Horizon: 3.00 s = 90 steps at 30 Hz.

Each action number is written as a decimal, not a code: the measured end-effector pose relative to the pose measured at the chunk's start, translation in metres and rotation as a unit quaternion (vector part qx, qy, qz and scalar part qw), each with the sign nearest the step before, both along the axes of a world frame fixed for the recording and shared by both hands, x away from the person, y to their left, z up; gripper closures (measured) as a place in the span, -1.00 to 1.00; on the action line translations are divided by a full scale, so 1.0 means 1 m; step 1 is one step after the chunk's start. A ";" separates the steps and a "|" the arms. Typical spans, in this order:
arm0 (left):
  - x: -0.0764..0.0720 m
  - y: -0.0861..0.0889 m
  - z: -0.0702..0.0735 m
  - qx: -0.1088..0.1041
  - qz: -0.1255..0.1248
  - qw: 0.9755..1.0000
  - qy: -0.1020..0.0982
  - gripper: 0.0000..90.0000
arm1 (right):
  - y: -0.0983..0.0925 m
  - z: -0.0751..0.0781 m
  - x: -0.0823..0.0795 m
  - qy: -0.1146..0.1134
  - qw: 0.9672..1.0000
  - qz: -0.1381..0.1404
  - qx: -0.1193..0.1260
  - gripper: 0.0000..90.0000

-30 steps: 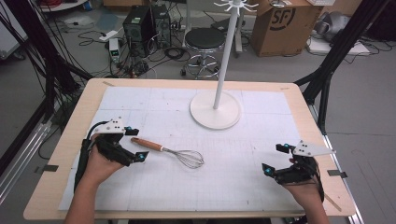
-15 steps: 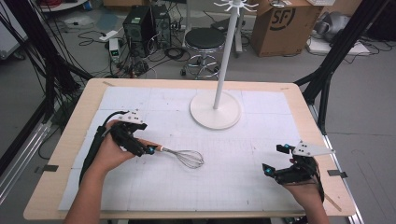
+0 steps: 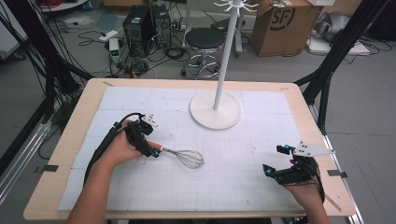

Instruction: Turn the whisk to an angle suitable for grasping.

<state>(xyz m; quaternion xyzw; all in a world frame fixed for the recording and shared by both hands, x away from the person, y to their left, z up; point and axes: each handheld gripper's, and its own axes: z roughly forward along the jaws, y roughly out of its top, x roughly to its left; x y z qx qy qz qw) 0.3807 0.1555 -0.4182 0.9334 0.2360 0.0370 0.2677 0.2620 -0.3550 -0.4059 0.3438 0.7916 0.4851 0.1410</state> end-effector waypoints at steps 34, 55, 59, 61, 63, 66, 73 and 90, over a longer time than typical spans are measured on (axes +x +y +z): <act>-0.024 -0.034 -0.001 0.036 -0.133 0.990 0.004 0.60 | 0.002 0.000 0.000 -0.001 1.000 0.001 -0.002 -0.97; -0.042 -0.129 -0.004 0.023 -0.203 0.979 -0.007 0.30 | 0.001 0.000 -0.002 -0.003 1.000 0.004 0.002 -0.97; -0.043 -0.116 -0.002 0.022 -0.183 0.983 -0.003 0.18 | -0.001 -0.001 -0.002 -0.001 1.000 0.004 0.003 -0.97; -0.045 -0.104 0.000 0.007 -0.170 0.985 -0.005 0.18 | -0.001 -0.002 -0.002 0.002 1.000 0.004 0.001 -0.97; -0.046 -0.092 0.001 -0.009 -0.158 0.987 -0.005 0.18 | -0.001 -0.002 -0.002 0.002 1.000 0.005 0.001 -0.97; -0.049 -0.078 -0.001 -0.009 -0.151 0.988 -0.003 0.20 | -0.001 -0.001 -0.002 -0.001 1.000 0.004 0.002 -0.97; -0.052 -0.071 -0.005 0.011 -0.156 0.988 -0.009 0.60 | 0.002 -0.001 -0.002 0.002 1.000 0.004 -0.001 -0.97; -0.050 -0.124 -0.003 0.017 -0.212 0.977 -0.031 0.61 | 0.003 -0.001 -0.002 0.000 1.000 0.006 -0.002 -0.97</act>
